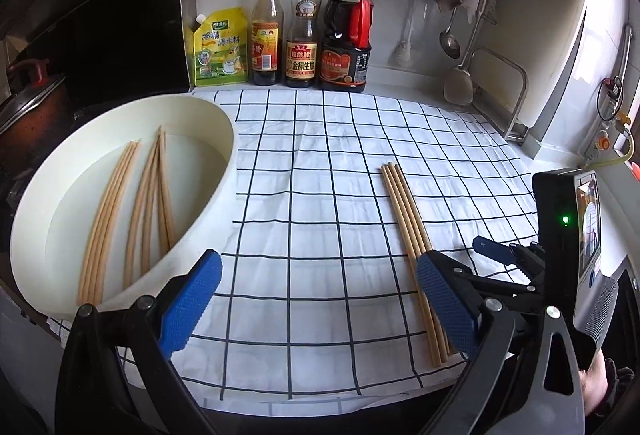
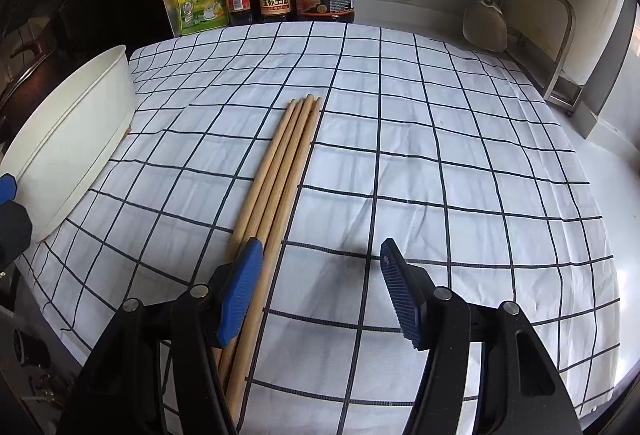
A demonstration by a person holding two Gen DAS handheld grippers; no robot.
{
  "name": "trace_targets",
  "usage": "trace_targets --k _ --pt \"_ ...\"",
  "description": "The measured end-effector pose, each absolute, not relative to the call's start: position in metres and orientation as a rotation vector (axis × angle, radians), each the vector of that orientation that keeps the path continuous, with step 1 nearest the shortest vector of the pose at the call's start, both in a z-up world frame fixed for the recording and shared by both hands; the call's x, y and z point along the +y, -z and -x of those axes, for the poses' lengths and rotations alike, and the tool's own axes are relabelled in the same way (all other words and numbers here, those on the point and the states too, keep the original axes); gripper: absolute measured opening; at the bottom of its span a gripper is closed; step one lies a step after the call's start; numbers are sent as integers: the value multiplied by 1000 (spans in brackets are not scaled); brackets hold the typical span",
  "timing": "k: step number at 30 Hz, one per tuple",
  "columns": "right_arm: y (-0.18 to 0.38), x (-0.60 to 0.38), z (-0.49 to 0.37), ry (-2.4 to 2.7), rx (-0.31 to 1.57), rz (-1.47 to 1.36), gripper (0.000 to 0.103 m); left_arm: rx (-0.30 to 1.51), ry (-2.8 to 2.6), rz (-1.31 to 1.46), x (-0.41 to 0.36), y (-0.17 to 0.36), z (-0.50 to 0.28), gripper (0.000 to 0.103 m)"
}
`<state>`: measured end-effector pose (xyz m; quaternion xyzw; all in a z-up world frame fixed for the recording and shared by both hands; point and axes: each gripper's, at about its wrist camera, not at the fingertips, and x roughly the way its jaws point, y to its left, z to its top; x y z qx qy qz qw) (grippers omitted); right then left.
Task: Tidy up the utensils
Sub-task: 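Position the left tool over a chopstick while the right tool lines up on another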
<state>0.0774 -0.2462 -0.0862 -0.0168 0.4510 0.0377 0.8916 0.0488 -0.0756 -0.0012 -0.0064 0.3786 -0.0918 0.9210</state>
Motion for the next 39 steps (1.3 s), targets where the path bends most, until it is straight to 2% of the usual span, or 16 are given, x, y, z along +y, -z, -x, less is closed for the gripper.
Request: trace_targets --k 29,39 --pt "87 -313 -74 38 923 -79 59 924 172 1 -125 55 -83 96" --pt "84 -309 -73 0 903 -65 58 950 160 -38 -138 67 -96 96"
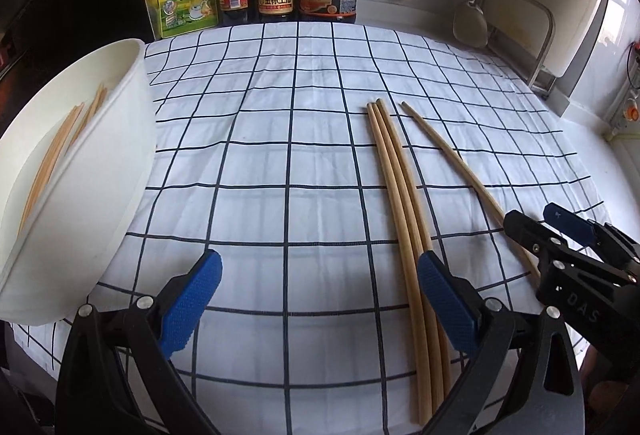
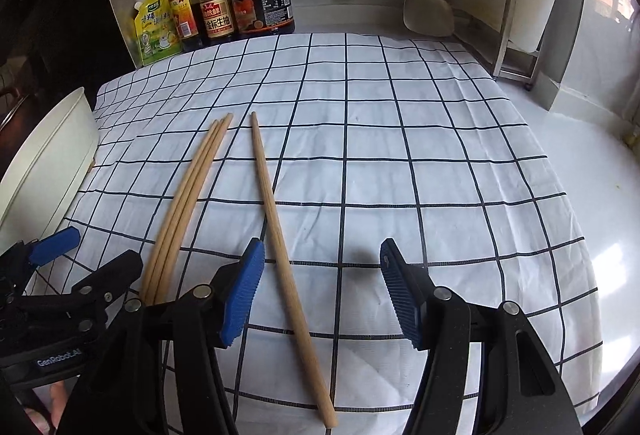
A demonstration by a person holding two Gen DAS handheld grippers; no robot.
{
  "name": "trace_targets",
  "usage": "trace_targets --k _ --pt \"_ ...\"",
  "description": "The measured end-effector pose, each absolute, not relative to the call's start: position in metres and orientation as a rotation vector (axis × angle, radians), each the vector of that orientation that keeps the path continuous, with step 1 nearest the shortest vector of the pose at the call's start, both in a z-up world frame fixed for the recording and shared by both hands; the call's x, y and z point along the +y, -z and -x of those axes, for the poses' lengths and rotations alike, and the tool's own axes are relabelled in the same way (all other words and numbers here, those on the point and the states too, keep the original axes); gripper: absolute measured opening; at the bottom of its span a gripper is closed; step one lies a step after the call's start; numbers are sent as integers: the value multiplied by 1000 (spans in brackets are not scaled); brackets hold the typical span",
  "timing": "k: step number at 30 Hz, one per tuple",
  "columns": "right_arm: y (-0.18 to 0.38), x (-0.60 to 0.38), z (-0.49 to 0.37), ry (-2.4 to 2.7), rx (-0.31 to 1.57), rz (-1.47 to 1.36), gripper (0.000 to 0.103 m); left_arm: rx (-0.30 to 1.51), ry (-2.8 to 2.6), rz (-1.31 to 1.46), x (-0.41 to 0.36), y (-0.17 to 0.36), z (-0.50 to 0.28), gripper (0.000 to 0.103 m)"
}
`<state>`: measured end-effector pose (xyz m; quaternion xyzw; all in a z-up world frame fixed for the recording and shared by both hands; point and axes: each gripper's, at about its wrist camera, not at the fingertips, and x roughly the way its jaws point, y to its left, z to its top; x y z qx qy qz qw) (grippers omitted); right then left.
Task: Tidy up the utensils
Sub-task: 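Position the left tool over a chopstick while the right tool lines up on another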
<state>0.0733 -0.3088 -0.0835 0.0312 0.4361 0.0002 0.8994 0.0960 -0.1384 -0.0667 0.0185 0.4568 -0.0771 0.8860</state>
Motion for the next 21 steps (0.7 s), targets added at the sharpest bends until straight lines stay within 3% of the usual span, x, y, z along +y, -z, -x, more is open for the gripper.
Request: trace_targets --k 21 --pt "92 -296 -74 3 902 35 57 1000 110 -68 -138 77 -115 97"
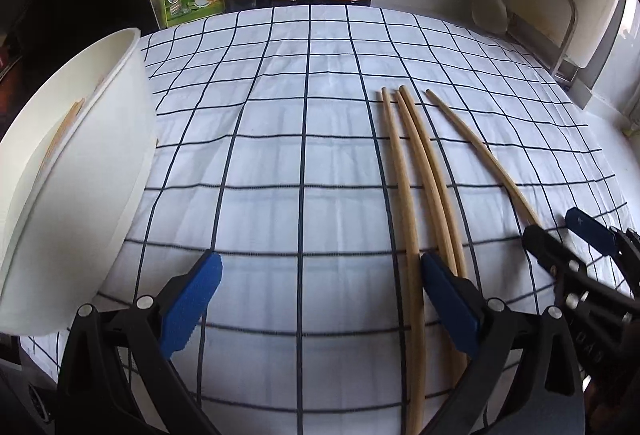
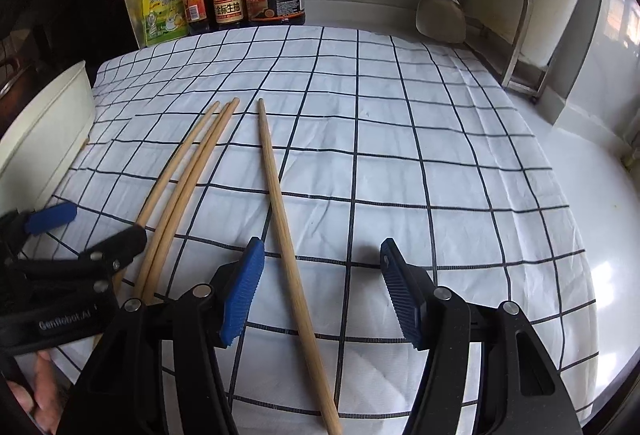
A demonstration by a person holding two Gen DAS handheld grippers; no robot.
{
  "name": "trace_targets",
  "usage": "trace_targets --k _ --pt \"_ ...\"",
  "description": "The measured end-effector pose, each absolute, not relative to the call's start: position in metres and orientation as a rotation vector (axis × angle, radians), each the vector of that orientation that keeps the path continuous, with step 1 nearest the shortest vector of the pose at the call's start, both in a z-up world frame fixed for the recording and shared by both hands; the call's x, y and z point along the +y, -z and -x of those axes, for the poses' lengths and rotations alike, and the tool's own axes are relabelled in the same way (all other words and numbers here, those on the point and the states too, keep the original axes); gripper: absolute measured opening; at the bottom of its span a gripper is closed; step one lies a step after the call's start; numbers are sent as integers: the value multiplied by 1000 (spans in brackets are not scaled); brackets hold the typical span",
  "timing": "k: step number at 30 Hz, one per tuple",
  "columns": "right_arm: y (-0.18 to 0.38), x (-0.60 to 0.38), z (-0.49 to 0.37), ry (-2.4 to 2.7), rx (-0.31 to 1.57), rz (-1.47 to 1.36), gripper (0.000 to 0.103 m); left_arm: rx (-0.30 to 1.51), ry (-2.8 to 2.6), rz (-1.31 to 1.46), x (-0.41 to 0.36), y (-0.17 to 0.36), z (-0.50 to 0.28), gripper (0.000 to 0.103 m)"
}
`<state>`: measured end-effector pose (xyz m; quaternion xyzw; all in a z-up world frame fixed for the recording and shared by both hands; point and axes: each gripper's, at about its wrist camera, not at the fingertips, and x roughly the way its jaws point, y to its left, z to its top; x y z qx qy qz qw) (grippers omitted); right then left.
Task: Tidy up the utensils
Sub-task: 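Position the left tool over a chopstick while the right tool lines up on another, then close the left tool on a chopstick while the right tool grasps another, then carry the left tool's chopstick over the basin while the right tool carries its own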
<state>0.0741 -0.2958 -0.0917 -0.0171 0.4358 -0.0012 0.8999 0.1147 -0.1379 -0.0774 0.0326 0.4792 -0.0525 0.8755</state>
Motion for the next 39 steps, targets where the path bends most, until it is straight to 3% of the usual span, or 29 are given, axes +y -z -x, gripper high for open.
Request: trace_targets --k 3,6,12,13,14,25,39 --pt "92 -293 -73 -12 893 45 50 997 116 -62 -140 78 -119 96" --pt "92 -290 -73 -23 890 58 42 980 134 -70 -143 76 -115 85" --pt "92 -278 -70 -63 890 84 17 965 188 -84 -152 70 -104 37" --pt "91 -278 -71 -60 890 88 9 964 191 -83 -152 70 -103 23" --pt "91 -278 -71 -54 890 91 8 965 195 -79 -151 69 -102 7" --pt "81 -293 -70 -103 876 -69 6 969 258 -14 -134 55 -88 7" --pt "0 -235 -51 -176 710 -174 6 807 323 35 -67 -29 -69 7"
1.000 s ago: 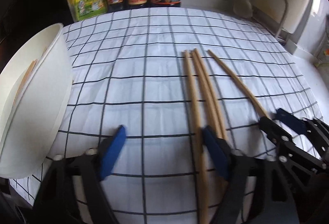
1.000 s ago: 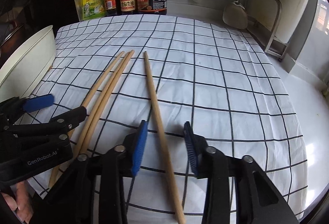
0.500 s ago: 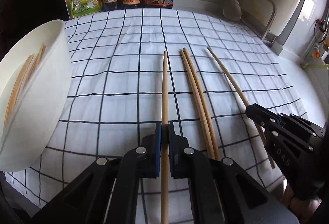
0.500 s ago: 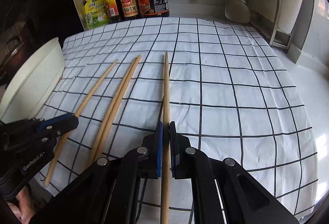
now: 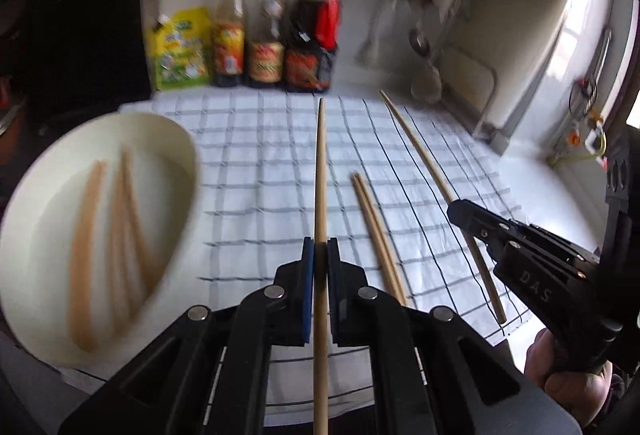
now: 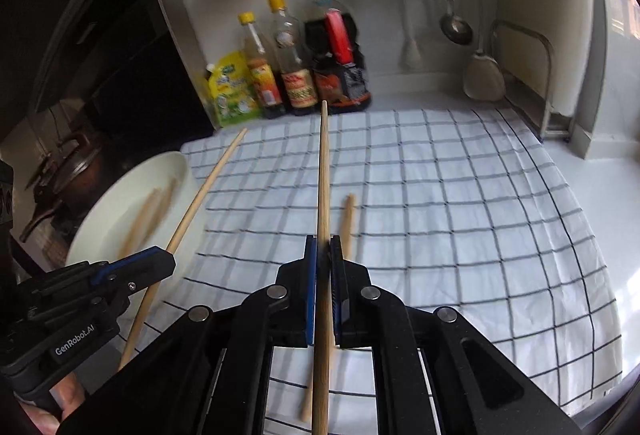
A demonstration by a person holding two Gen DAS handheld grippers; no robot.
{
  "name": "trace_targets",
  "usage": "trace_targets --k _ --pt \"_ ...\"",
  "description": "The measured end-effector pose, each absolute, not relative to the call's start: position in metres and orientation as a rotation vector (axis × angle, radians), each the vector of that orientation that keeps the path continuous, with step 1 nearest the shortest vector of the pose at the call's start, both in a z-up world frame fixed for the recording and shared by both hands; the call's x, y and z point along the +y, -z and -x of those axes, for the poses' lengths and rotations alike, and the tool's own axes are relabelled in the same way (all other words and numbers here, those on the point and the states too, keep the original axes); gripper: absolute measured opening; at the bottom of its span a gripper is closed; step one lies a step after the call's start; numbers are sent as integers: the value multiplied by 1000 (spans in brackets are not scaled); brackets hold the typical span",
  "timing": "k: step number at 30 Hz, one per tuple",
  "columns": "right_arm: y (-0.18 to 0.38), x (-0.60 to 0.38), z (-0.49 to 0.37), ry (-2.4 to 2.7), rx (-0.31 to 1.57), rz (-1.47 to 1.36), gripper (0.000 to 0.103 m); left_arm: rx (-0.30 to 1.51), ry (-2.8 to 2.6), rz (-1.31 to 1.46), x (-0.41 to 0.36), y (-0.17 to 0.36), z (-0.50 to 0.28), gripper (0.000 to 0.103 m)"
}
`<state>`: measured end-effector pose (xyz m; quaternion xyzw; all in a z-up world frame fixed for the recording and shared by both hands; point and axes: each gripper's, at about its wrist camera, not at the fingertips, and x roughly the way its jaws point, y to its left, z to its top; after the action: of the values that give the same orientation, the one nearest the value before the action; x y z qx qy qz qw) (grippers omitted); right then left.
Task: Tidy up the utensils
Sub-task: 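Carry the left tool's chopstick over the basin while the right tool carries its own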
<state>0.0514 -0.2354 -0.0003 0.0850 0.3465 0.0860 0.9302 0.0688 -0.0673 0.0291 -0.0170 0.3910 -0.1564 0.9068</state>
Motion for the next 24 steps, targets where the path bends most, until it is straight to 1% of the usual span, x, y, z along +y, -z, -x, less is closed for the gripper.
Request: trace_targets --k 6,13,16,24 --pt "-18 -165 -69 -259 697 -129 6 764 232 71 8 -50 -75 7" --pt "-12 -83 -98 -365 739 -108 6 766 98 105 96 -44 -87 7" --pt "-2 -49 -110 -397 775 -71 6 794 65 135 121 -32 -94 7" --pt "21 7 -125 -452 857 19 6 853 44 144 138 -7 -113 7"
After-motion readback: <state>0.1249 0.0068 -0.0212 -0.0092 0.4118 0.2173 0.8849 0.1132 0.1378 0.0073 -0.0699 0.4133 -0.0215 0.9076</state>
